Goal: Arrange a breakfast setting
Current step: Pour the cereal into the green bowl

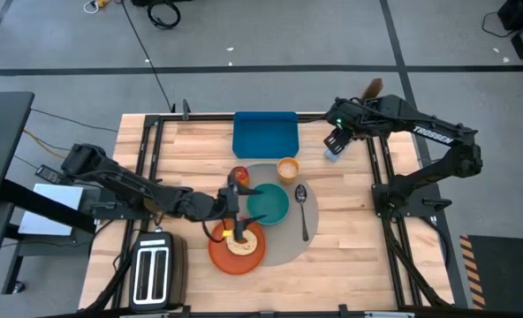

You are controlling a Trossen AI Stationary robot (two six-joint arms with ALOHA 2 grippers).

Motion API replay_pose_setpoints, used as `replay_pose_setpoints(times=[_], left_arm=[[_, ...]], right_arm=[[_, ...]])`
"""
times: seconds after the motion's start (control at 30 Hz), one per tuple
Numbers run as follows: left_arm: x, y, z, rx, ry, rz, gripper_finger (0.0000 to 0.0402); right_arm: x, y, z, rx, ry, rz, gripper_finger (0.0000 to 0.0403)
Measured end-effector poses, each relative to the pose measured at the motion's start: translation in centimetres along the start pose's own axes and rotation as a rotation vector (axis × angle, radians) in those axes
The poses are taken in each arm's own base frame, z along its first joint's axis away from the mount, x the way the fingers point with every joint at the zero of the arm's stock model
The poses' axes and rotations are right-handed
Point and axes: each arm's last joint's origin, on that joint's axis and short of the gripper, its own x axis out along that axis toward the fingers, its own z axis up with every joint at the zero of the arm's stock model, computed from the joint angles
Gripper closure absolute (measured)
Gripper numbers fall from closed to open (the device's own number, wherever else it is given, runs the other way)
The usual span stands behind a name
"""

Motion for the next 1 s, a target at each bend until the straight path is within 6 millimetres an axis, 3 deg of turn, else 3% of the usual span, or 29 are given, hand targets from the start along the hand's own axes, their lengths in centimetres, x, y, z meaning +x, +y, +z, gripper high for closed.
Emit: replay_pose_setpoints(times=[0.33, 0.5, 0.7, 0.83, 1.0], left_arm=[[5.2, -1.0, -1.1, 0.024, 0.004, 0.048, 0.0088], [7.8, -2.4, -0.5, 0.046, -0.006, 0.045, 0.0088], [9.9, -2.9, -1.1, 0.061, 0.012, 0.057, 0.0088], [11.3, -3.1, -1.7, 0.035, -0.011, 0.071, 0.0088], [13.6, -3.8, -2.7, 0.038, -0.011, 0.085, 0.0088]], right_arm=[[-0.1, -0.1, -0.1, 0.020, 0.012, 0.016, 0.0386], [-1.1, -0.8, -0.6, 0.073, 0.102, 0.028, 0.0387], [-4.8, -0.9, -1.1, 0.140, 0.074, 0.203, 0.0395], [-6.4, -0.2, -1.5, 0.159, 0.047, 0.273, 0.0397], [-6.9, 1.1, -2.5, 0.134, 0.067, 0.304, 0.0398]])
